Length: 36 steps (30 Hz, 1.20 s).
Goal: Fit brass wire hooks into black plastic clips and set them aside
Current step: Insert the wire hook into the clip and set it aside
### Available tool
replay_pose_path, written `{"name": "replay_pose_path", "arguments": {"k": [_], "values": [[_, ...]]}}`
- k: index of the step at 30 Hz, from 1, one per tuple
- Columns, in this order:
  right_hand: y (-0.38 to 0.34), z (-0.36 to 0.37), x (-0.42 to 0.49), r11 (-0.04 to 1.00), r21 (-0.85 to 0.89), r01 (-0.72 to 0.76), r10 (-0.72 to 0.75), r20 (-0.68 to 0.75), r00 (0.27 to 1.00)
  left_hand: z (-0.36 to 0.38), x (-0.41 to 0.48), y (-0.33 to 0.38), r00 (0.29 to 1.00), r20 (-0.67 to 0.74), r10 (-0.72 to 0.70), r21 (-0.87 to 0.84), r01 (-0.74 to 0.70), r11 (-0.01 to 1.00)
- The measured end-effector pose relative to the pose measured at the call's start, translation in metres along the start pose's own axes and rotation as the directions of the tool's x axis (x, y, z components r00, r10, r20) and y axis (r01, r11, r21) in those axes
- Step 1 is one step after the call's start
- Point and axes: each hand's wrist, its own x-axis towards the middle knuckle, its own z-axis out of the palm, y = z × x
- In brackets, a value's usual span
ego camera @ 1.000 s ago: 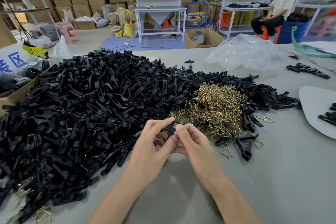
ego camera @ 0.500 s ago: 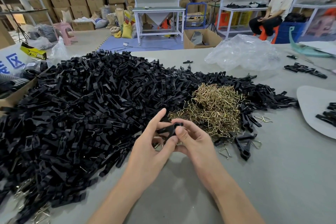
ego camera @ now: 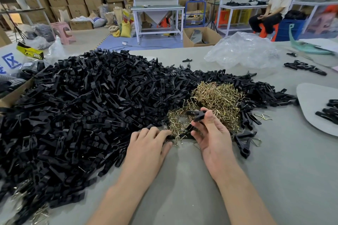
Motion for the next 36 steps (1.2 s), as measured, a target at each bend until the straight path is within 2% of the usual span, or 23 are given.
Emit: {"name": "replay_pose_path", "arguments": {"k": [4,8,10,12,14,17,19,20,22,24,29,32,36], "values": [[0.002,0.000,0.000,1.000,-0.002,-0.006,0.006,0.000,1.000,0.000,0.002,0.001,0.998,-0.047,0.037,0.010,-0.036,0.999],[0.003,0.000,0.001,1.000,-0.007,-0.012,0.012,0.000,1.000,-0.004,0.005,0.000,0.998,-0.056,-0.009,-0.044,0.006,0.999],[0.003,0.000,0.001,1.000,-0.006,-0.020,0.020,0.001,1.000,-0.007,0.005,0.000,0.997,-0.030,-0.067,-0.135,0.062,0.989],[0.003,-0.001,0.002,0.999,-0.005,-0.033,0.033,0.011,0.999,-0.011,0.004,-0.002,0.983,-0.026,-0.184,-0.329,0.165,0.930],[0.003,-0.001,0.002,0.999,0.003,-0.043,0.043,0.031,0.999,-0.015,0.002,-0.002,0.943,-0.038,-0.331,-0.578,0.250,0.777],[0.006,0.001,0.002,0.999,-0.023,-0.043,0.044,0.084,0.995,-0.021,0.004,-0.001,0.867,0.158,-0.474,-0.834,0.374,0.406],[0.009,0.003,0.000,0.996,-0.085,-0.016,0.029,0.145,0.989,-0.024,0.006,0.002,0.837,0.296,-0.460,-0.898,0.408,0.165],[0.011,0.004,-0.001,0.994,-0.109,-0.001,0.021,0.180,0.983,-0.025,0.007,0.004,0.834,0.334,-0.438,-0.911,0.405,0.077],[0.013,0.006,-0.003,0.990,-0.135,0.029,0.006,0.254,0.967,-0.026,0.009,0.006,0.841,0.367,-0.397,-0.921,0.390,-0.027],[0.014,0.007,-0.005,0.987,-0.149,0.050,-0.002,0.306,0.952,-0.025,0.008,0.007,0.853,0.373,-0.364,-0.923,0.381,-0.052],[0.014,0.007,-0.007,0.968,-0.234,0.091,-0.001,0.359,0.933,-0.026,0.008,0.008,0.870,0.335,-0.361,-0.928,0.371,0.033],[0.013,0.009,-0.008,0.964,-0.243,0.110,-0.019,0.351,0.936,-0.027,0.008,0.007,0.874,0.325,-0.362,-0.931,0.362,0.038],[0.013,0.009,-0.009,0.916,-0.359,0.181,-0.045,0.356,0.933,-0.021,0.006,0.008,0.840,0.333,-0.428,-0.927,0.376,0.017]]}}
